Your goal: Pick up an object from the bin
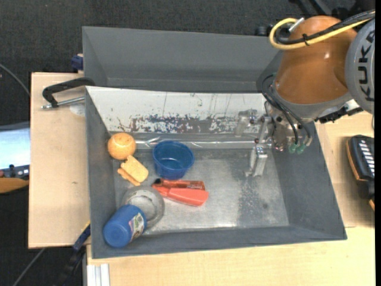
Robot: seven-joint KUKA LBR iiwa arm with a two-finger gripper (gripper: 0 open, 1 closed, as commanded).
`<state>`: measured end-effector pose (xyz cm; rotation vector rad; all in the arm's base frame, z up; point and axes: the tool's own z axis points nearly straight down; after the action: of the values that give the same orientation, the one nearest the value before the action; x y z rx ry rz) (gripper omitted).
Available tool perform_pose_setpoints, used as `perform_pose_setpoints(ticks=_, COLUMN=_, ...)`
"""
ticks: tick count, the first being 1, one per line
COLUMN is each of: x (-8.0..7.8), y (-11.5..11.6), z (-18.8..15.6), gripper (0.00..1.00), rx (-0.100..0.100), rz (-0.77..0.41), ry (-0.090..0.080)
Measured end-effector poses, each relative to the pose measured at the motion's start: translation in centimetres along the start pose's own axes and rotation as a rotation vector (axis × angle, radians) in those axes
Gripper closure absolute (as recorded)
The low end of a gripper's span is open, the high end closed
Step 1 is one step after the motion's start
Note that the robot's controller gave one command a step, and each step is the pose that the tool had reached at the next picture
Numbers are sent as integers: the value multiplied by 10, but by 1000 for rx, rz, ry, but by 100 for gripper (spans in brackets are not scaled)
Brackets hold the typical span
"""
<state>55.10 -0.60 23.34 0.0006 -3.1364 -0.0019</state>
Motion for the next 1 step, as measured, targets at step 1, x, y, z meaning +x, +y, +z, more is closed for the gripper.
perform_pose_setpoints(ticks=1, x=-1, y=0, z=-5, gripper=0, rx=0, rz=0, ry=-9)
